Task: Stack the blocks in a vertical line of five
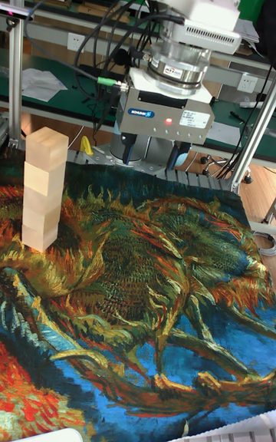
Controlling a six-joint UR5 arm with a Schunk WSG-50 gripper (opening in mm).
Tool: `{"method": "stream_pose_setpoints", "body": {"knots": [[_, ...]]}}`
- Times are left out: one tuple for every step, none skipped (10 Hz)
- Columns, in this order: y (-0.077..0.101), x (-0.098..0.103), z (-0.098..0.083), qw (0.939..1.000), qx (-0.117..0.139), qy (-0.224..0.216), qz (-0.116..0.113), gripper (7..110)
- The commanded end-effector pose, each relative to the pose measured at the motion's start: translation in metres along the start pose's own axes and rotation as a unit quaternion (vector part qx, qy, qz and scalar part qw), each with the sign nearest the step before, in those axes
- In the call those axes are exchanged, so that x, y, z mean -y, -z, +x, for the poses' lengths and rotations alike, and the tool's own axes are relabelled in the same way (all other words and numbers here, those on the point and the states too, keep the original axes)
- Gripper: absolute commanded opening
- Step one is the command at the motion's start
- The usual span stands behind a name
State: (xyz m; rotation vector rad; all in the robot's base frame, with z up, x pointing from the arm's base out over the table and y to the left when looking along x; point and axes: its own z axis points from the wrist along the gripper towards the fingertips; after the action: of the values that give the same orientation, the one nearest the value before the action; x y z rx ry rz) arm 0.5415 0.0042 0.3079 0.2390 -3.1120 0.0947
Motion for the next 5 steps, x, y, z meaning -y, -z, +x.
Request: {"method": "stream_pose_setpoints", "body": {"knots": [[0.000,-0.008,-0.003,0.9997,0.008,-0.022,-0.012,22],[0.000,-0.012,-0.003,0.9995,0.009,-0.023,-0.021,22],[0.000,-0.017,-0.003,0.9992,0.009,-0.026,-0.030,22],[0.000,-0.023,-0.003,0.9988,0.009,-0.025,-0.041,22],[0.000,-0.022,-0.002,0.9989,0.008,-0.026,-0.038,22]]}}
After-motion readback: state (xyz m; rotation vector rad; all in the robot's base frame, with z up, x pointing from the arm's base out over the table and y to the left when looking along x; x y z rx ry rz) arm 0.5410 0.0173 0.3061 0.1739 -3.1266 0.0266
